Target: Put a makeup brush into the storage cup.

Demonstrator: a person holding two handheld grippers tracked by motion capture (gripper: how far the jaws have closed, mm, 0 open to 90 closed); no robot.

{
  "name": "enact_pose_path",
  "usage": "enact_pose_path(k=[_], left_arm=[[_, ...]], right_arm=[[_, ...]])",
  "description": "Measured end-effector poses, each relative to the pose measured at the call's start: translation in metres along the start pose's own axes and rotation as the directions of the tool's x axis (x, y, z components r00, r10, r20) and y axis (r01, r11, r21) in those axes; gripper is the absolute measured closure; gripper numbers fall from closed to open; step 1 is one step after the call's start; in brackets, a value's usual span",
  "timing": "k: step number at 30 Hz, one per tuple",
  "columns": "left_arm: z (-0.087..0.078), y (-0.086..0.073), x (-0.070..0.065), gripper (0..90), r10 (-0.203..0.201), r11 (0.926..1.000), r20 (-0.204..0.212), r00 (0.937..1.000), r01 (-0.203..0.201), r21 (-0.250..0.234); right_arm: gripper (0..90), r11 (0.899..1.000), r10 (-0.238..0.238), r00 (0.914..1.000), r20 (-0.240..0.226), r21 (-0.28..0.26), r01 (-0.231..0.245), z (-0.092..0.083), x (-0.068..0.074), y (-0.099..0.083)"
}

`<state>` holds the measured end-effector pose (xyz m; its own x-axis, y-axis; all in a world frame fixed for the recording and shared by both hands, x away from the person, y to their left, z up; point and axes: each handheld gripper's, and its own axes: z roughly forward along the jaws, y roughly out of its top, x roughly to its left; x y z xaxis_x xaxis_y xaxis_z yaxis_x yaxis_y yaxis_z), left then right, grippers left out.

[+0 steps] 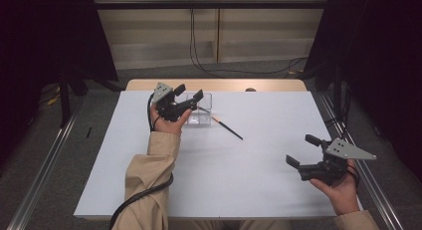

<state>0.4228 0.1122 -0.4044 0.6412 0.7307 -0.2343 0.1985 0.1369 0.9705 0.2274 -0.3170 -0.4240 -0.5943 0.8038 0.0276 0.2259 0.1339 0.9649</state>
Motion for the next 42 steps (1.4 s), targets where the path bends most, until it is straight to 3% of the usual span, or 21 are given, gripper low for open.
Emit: enact_pose_path(k=[12, 20, 25, 28, 32, 38, 42], left_arm=[[-0.018, -0.005, -0.004, 17.5, 0.016, 0.9998, 0.040, 0.9991, -0.017, 0.013], [-0.032, -0.009, 0.001, 14.5, 0.038, 0.9990, 0.053, 0.9979, -0.039, 0.020], [-0.040, -0.012, 0.005, 11.5, 0.017, 0.9996, 0.069, 0.9975, -0.019, 0.022], [-0.044, -0.014, 0.007, 8.9, 0.042, 0.9979, 0.080, 0.9959, -0.046, 0.047], [-0.051, -0.015, 0.008, 6.7, 0.041, 0.9981, 0.090, 0.9951, -0.045, 0.043], [-0.060, -0.015, 0.006, 5.3, 0.079, 0.9950, 0.100, 0.9919, -0.084, 0.053], [-0.067, -0.015, 0.006, 5.0, 0.073, 0.9959, 0.107, 0.9916, -0.078, 0.046]], right_arm=[[0.0, 1.000, 0.003, 1.0000, -0.002, -0.001, -0.003, 0.001, 0.002, 0.000], [0.0, 1.000, 0.004, 1.0000, -0.001, 0.001, -0.004, 0.001, 0.003, 0.000], [0.0, 1.000, 0.005, 1.0000, 0.000, 0.001, -0.005, 0.001, 0.002, 0.000], [0.0, 1.000, 0.004, 1.0000, 0.000, 0.003, -0.004, 0.001, 0.002, 0.000], [0.0, 1.000, 0.005, 1.0000, 0.001, 0.001, -0.005, 0.002, 0.002, 0.000], [0.0, 1.000, 0.005, 1.0000, -0.001, 0.003, -0.005, 0.002, 0.003, 0.000], [0.0, 1.000, 0.002, 1.0000, -0.001, 0.003, -0.002, 0.002, 0.003, 0.000]])
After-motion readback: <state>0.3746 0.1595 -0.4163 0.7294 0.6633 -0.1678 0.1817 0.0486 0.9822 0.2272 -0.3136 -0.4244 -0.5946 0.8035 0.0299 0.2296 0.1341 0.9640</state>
